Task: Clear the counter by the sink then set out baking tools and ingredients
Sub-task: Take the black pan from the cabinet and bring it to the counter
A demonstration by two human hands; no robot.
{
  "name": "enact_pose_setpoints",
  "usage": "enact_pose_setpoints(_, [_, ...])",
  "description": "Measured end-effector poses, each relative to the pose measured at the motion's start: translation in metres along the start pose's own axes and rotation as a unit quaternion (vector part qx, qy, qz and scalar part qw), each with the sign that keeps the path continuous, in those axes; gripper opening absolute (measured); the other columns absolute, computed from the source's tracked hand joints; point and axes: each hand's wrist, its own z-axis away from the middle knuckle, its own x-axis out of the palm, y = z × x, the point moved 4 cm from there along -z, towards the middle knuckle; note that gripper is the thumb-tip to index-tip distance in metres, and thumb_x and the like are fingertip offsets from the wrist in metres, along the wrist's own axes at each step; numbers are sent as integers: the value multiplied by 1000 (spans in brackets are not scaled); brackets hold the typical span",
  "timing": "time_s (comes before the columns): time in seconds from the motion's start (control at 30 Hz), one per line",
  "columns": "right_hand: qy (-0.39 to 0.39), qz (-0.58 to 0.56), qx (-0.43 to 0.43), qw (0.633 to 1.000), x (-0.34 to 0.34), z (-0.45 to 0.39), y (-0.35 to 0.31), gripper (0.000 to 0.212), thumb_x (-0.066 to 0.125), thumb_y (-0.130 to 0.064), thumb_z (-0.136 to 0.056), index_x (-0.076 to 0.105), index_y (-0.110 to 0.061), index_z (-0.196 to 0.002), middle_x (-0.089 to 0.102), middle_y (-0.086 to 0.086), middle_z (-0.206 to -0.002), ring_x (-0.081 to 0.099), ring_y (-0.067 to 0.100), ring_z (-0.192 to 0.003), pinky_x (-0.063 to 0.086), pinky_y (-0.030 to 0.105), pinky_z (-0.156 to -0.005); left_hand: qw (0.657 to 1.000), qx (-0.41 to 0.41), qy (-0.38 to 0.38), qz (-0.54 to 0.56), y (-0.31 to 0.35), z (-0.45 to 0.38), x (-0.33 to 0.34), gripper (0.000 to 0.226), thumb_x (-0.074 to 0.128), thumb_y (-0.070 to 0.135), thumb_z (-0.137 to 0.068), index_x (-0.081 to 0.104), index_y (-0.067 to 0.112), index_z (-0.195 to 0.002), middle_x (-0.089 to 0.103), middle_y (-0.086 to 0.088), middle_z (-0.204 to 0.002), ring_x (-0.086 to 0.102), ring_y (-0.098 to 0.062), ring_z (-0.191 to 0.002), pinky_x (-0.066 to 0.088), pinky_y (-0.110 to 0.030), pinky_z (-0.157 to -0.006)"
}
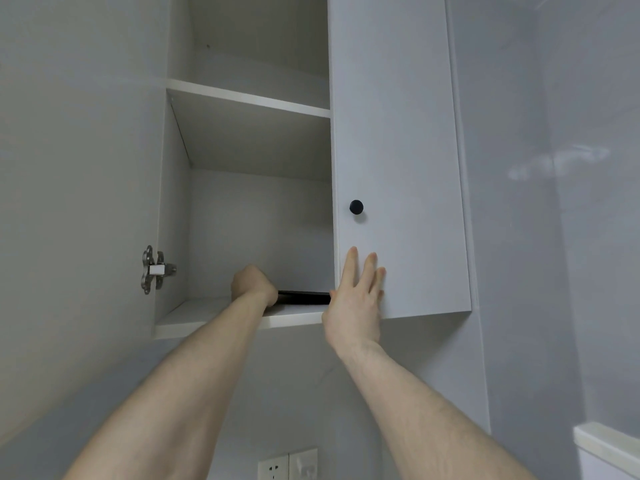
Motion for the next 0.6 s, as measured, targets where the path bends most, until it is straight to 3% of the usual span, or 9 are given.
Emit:
enact_pose_setpoints(0.23, [1, -12, -3, 1000, -2, 0, 0, 84, 54, -21, -101, -4, -14, -161, -1, 22, -165, 13, 47, -152, 37, 48, -117, 998, 65, 18, -7, 6, -2, -3, 12, 76, 17, -82, 80, 18, -93, 76, -7, -100, 71, -29, -95, 58, -31, -80])
enact_pose_setpoints(0.37, [1, -1, -6, 1000, -3, 0, 0, 83, 54, -24, -101, -3, -14, -161, 0, 23, -165, 15, 47, -151, 36, 47, -116, 986, 129, 54, -94, 18, 7, -10, 11, 69, 20, -90, 73, 19, -100, 73, -10, -104, 69, -32, -99, 52, -32, -75])
enact_pose_setpoints(0.47, [-7, 5, -2, 1000, -5, 0, 0, 84, 53, -27, -102, -4, -14, -161, 0, 23, -165, 15, 47, -151, 35, 45, -117, 965, 214, 52, -142, 30, 16, -13, 10, 56, 9, -96, 61, 12, -105, 68, -17, -107, 66, -37, -101, 53, -39, -77])
enact_pose_setpoints(0.6, [-25, -23, -2, 999, -9, 0, -1, 84, 52, -25, -103, -9, -16, -161, -7, 19, -166, 8, 44, -154, 34, 42, -118, 954, 278, 51, -102, 38, 26, -18, 30, 50, -13, -82, 48, 12, -100, 64, -14, -102, 64, -35, -92, 57, -45, -79])
